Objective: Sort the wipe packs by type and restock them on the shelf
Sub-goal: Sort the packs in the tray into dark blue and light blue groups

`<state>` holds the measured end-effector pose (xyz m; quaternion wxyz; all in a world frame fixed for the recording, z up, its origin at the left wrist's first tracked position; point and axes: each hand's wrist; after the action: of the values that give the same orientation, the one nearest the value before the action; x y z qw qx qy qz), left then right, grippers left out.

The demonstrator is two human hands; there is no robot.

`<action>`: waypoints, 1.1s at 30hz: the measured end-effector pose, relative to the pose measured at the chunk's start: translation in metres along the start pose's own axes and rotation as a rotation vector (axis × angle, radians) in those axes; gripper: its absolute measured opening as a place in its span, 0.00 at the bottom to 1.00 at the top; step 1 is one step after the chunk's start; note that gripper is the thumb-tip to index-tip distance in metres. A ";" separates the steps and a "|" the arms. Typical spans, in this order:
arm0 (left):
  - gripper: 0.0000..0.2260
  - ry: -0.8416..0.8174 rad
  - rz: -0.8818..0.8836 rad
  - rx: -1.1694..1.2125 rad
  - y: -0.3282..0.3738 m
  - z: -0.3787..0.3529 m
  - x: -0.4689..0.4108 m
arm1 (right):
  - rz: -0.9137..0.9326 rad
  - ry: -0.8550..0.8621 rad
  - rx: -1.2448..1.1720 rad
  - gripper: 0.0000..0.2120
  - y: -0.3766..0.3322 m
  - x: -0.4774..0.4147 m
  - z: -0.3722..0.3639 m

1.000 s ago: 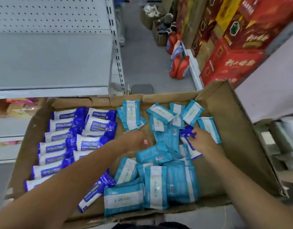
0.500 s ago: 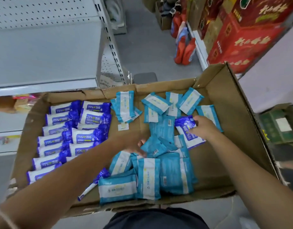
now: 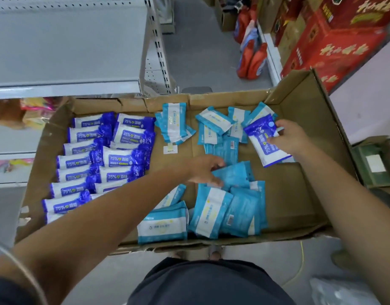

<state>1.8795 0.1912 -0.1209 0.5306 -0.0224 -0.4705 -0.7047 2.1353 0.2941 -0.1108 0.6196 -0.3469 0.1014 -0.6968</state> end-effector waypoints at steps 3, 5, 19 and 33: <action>0.16 0.094 -0.031 0.056 0.026 0.006 -0.015 | 0.028 0.029 -0.014 0.19 0.002 0.004 0.010; 0.19 0.076 -0.048 0.172 0.036 0.007 -0.021 | 0.042 0.044 -0.003 0.17 0.002 0.008 0.015; 0.11 -0.189 0.059 -0.505 -0.032 -0.021 0.043 | 0.171 -0.041 0.004 0.17 -0.037 0.017 -0.015; 0.21 -0.236 0.166 -0.328 -0.012 -0.058 0.021 | 0.163 -0.161 -0.008 0.16 -0.053 0.020 -0.021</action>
<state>1.8880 0.1359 -0.1500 0.5173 -0.2294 -0.4051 -0.7181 2.0813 0.2808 -0.0889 0.6789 -0.3946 0.0817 -0.6137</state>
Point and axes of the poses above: each hand's wrist, its own x-axis away from the middle knuckle, its own z-axis out of the back of the hand, y = z × x
